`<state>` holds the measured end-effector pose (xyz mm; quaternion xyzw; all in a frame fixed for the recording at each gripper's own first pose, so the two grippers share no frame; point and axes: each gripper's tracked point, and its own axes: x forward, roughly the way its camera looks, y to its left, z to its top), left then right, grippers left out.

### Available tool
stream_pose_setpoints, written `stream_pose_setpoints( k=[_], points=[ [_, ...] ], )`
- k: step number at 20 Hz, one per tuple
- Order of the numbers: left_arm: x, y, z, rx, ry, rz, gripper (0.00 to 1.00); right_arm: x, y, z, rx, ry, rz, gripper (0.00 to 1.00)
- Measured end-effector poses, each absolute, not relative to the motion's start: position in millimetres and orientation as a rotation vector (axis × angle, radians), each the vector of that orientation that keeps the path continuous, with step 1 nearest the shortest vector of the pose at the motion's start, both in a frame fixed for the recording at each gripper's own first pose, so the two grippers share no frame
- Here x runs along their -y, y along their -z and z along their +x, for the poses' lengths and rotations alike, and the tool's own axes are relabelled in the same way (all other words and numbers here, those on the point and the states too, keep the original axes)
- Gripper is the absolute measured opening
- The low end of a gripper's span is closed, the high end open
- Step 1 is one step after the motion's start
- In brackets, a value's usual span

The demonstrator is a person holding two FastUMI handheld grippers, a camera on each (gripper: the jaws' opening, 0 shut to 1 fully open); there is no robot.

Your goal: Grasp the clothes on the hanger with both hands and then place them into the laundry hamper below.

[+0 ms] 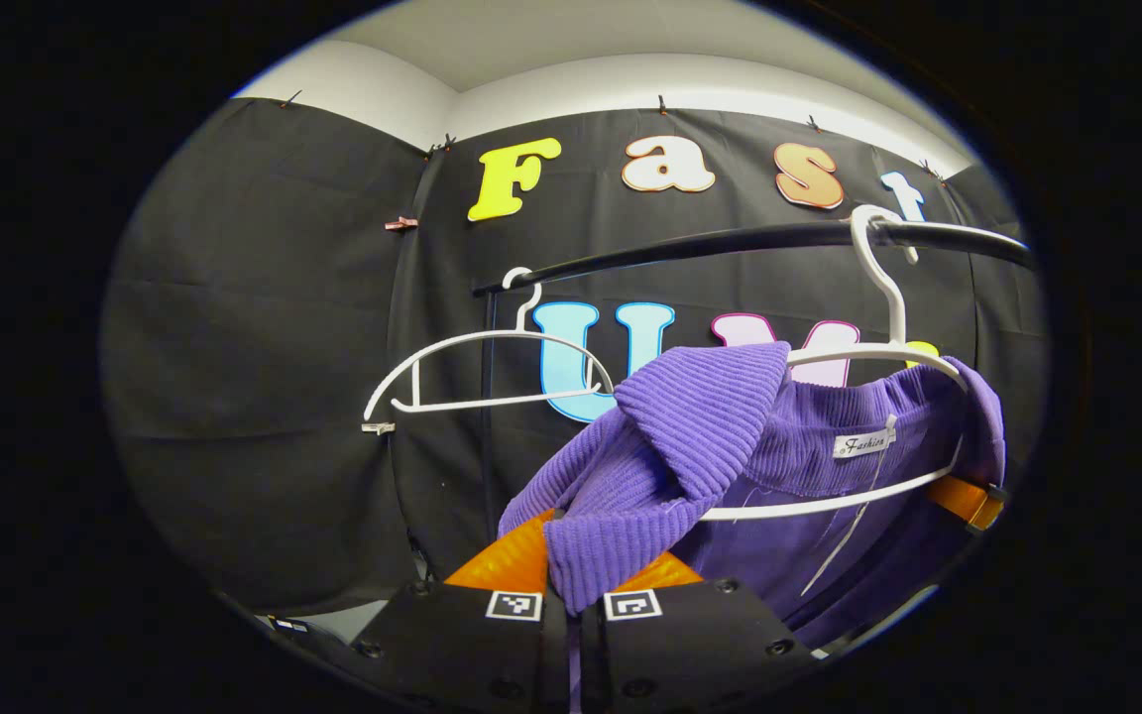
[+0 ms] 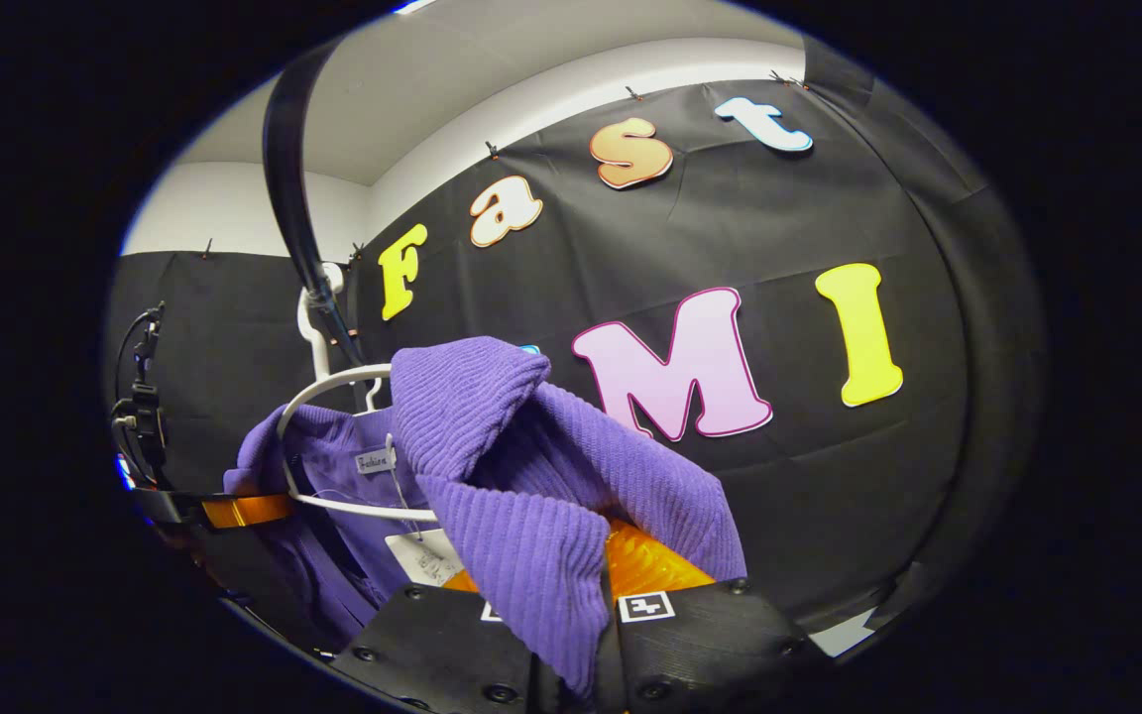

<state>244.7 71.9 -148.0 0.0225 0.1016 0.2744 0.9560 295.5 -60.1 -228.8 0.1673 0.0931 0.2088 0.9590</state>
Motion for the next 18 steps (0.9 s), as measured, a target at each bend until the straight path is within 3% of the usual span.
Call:
stream_pose_setpoints(
  k=[8, 13, 14, 16, 17, 18],
  points=[
    [-40, 161, 238, -0.328, -0.429, -0.032, 0.08, 60, 210, 263, -0.194, -0.544, 0.388, 0.2],
    [-36, 152, 226, -0.354, -0.42, -0.055, 0.1, 61, 184, 247, -0.141, -0.608, 0.44, 0.2],
    [-36, 148, 223, -0.346, -0.418, -0.061, 0.08, 61, 182, 247, -0.13, -0.62, 0.447, 0.16],
    [-41, 138, 220, -0.319, -0.431, -0.047, 0.08, 67, 178, 252, -0.107, -0.603, 0.458, 0.15],
    [-49, 134, 216, -0.305, -0.448, -0.034, 0.08, 73, 173, 258, -0.081, -0.579, 0.468, 0.1],
    [-54, 131, 215, -0.292, -0.465, -0.024, 0.08, 78, 168, 265, -0.05, -0.548, 0.477, 0.15]
  ],
)
